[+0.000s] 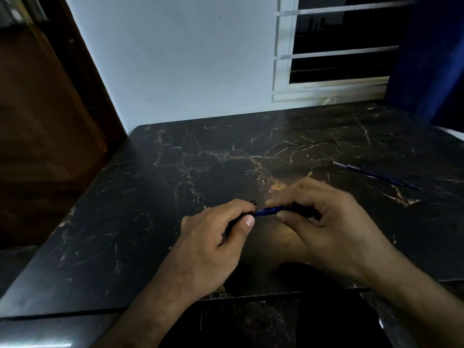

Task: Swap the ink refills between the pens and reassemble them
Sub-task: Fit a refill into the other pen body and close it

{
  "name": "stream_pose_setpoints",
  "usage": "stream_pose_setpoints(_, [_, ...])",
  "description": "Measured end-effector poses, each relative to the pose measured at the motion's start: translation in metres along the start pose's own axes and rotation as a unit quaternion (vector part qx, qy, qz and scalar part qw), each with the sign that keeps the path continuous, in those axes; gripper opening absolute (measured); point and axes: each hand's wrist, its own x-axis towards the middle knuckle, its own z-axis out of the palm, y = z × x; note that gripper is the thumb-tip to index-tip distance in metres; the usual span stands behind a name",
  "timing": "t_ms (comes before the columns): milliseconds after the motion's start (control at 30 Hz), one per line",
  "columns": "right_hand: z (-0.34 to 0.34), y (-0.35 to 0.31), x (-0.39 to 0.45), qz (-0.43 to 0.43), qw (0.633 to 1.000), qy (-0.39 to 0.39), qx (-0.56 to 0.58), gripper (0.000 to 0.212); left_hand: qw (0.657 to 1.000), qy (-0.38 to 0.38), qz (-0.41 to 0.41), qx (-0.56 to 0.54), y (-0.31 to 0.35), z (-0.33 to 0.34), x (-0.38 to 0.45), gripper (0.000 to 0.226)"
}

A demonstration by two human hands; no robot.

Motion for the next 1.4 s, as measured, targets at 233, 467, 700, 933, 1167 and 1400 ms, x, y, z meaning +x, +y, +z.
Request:
stream_pose_setpoints(233, [-0.026, 0.006, -0.001, 0.045, 0.998, 0.049, 0.000, 0.031, 1.000, 0.021, -0.008, 0.007, -0.009, -0.004, -0.001, 0.021])
stream_pose_setpoints(467, [-0.006, 0.000, -0.006, 0.042, 0.999, -0.004, 0.008, 0.029, 1.000, -0.002, -0.020, 0.010, 0.000, 0.001, -0.002, 0.020])
stream_pose_setpoints(700, [0.003, -0.003, -0.006, 0.059, 0.995, -0.061, 0.058, 0.018, 0.998, -0.023, 0.005, 0.058, 0.008, 0.006, -0.008, 0.024])
stream_pose_setpoints(933, [0.007, -0.007, -0.007, 0.138, 0.967, -0.131, 0.169, 0.006, 0.993, -0.034, 0.010, 0.112, 0.006, 0.011, -0.010, 0.035])
stream_pose_setpoints(1167, [0.008, -0.001, -0.007, 0.033, 0.994, -0.094, 0.050, 0.013, 0.989, -0.088, -0.009, 0.115, 0.002, 0.011, -0.006, 0.026])
stream_pose_setpoints(1400, [0.009, -0.004, -0.007, 0.071, 0.992, -0.089, 0.059, 0.027, 0.984, -0.101, 0.020, 0.147, 0.013, 0.009, -0.009, 0.024])
